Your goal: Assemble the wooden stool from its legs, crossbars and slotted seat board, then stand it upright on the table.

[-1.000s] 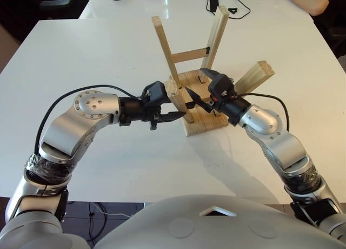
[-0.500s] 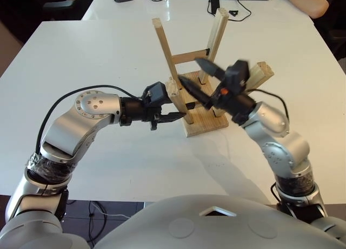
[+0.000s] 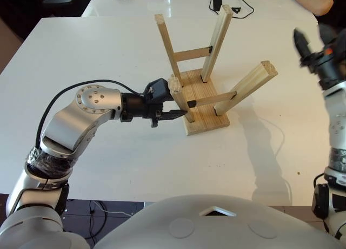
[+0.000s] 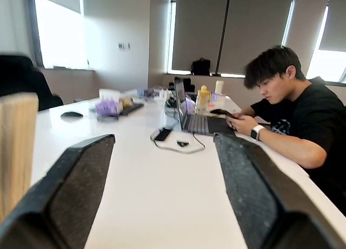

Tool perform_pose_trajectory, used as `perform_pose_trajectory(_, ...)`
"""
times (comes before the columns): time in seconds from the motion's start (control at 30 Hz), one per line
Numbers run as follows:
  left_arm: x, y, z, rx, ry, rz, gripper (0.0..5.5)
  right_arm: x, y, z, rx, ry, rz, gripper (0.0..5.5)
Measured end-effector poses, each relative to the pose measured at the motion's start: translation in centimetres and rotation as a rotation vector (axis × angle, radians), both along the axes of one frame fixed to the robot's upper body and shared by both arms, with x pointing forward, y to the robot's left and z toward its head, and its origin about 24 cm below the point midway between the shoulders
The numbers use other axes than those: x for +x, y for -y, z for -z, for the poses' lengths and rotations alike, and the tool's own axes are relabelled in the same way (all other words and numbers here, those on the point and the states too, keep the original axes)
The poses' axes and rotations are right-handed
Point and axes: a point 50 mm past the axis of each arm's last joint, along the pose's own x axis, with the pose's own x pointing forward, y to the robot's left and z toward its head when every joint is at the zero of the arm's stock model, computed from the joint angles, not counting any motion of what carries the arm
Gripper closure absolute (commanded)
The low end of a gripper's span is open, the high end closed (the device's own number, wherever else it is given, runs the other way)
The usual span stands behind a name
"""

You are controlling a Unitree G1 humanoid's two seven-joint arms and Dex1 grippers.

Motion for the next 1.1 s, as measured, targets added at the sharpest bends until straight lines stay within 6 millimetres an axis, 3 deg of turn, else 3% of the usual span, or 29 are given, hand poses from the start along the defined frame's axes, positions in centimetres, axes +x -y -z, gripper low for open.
perform_pose_trajectory(0.03, 0.0, 0.0, 0.0, 0.0, 0.001, -0.001, 3.46, -0.4, -1.1, 1.1, -0.077, -0.039, -0.019, 2.11)
perform_pose_trajectory(0.1, -0.2, 0.0, 0.0, 0.002, 0.001, 0.001, 3.46, -1.6, -5.2, 2.9, -0.166, -0.091, -0.139, 2.11)
perform_pose_trajectory(0.13, -0.2, 0.0, 0.0, 0.006, 0.002, 0.003, 3.46, -2.3, -8.2, 3.3, -0.13, -0.098, -0.224, 2.11)
perform_pose_trajectory(0.17, -0.2, -0.3, -0.2, 0.01, 0.003, 0.004, 3.46, -2.5, -9.1, 3.3, -0.095, -0.108, -0.22, 2.11)
perform_pose_trajectory(0.4, 0.3, -0.7, -0.4, 0.043, 0.014, 0.003, 3.46, -2.8, -10.3, 4.1, -0.043, -0.237, -0.189, 2.11)
perform_pose_trajectory(0.6, 0.5, -0.7, 0.1, 0.043, -0.003, -0.003, 3.46, -2.8, -10.2, 4.5, -0.069, -0.256, -0.204, 2.11)
perform_pose_trajectory(0.73, 0.4, -0.7, 0.8, 0.024, -0.01, -0.018, 3.46, -2.3, -9.0, 3.9, -0.058, -0.218, -0.216, 2.11)
perform_pose_trajectory(0.8, 0.3, -0.6, 1.0, 0.012, -0.006, -0.027, 3.46, -1.5, -7.0, 2.9, -0.073, -0.157, -0.154, 2.11)
perform_pose_trajectory(0.9, 0.2, -0.8, 1.1, 0.004, -0.005, -0.034, 3.46, -0.8, -1.6, 1.6, -0.157, -0.105, 0.065, 2.11)
perform_pose_trajectory(0.97, 0.1, -1.1, 1.1, 0.003, -0.007, -0.046, 3.46, -0.8, 0.6, 1.0, -0.19, -0.073, 0.172, 2.11)
perform_pose_trajectory(1.03, 0.0, -1.3, 1.2, 0.004, -0.008, -0.053, 3.46, -0.8, 1.1, 0.9, -0.207, -0.053, 0.213, 2.11)
perform_pose_trajectory(1.1, 0.0, -1.3, 1.2, 0.005, -0.007, -0.052, 3.46, -0.6, -0.1, 1.5, -0.212, -0.054, 0.183, 2.11)
